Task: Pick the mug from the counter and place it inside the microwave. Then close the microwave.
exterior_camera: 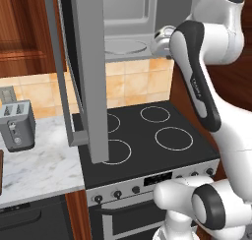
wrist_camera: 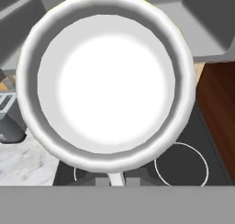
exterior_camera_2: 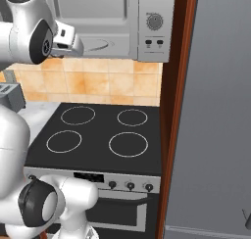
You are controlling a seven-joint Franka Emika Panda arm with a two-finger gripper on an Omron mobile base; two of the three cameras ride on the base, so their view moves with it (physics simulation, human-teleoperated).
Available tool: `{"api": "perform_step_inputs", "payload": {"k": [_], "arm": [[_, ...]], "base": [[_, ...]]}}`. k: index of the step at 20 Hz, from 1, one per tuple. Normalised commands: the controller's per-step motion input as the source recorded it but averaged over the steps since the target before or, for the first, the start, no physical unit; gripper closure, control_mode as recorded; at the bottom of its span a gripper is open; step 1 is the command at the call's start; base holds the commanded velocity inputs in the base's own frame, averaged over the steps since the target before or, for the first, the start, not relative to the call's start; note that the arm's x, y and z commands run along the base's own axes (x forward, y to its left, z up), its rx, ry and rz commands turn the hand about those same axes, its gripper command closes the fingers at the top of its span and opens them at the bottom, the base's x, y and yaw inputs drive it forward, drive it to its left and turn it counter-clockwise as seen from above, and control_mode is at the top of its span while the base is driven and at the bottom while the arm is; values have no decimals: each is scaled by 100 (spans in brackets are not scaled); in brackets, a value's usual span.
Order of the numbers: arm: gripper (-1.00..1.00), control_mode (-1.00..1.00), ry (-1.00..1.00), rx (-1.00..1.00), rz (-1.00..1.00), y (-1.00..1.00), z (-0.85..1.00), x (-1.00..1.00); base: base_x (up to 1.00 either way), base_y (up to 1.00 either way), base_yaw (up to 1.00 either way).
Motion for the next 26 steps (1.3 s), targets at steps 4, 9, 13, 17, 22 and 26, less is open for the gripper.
{"api": "perform_step_inputs", "payload": {"k": [4, 9, 13, 17, 22, 26], "arm": [[100, -100, -11, 0, 6, 9, 0, 6], [100, -100, -9, 0, 6, 13, 0, 0], [100, -100, -3, 0, 5, 12, 0, 0], [100, -100, 0, -1, 3, 5, 0, 0], [100, -100, 0, -2, 0, 0, 0, 23], [100, -100, 1, -4, 0, 0, 0, 48]], "base": [[0, 0, 0], [0, 0, 0], [0, 0, 0], [0, 0, 0], [0, 0, 0], [0, 0, 0]]}}
